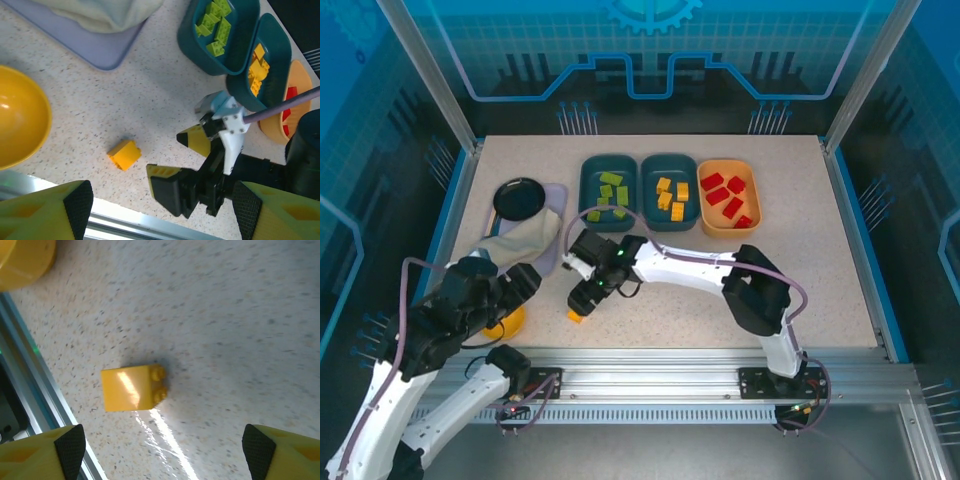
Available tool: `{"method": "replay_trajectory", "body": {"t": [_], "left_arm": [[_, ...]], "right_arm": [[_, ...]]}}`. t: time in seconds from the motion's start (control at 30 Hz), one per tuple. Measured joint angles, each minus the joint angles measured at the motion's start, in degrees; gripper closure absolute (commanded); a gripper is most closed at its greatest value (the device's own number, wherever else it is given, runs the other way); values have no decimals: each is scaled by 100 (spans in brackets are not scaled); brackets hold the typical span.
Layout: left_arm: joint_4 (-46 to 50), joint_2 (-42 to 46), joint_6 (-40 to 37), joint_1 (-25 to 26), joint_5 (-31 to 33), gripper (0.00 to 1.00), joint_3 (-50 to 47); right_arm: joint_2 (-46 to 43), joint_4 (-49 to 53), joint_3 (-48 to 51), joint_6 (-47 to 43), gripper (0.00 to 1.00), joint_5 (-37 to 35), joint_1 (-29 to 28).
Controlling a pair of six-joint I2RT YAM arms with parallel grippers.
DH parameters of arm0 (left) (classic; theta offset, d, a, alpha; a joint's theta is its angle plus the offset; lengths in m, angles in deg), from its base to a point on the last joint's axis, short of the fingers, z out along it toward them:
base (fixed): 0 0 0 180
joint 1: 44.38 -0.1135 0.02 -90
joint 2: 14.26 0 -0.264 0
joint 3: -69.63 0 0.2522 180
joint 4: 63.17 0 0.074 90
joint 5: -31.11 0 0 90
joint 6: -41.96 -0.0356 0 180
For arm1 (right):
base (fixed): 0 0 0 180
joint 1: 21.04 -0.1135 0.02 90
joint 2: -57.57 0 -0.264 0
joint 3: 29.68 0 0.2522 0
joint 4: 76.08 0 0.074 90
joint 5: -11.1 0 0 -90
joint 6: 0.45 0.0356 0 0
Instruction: Sort the legos into containers by color
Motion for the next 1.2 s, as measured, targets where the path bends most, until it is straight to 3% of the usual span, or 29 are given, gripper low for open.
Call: {"method": "replay_trajectory", "body": {"t": [0.3,0.63,1.0,1.2], "left_arm": [[345,138,74,0,66,23,0],[343,146,76,0,63,24,0],[334,177,76,0,57,25,-85],[216,118,66,0,-2,25,-146]], "right_arm": [[726,247,-507,-398,16,-48,-304],[1134,380,-887,-424,27,-199,-354],[1360,476,-1058,-369,61,-396,-358],[1257,433,-999,-42,68,-251,-190]]}}
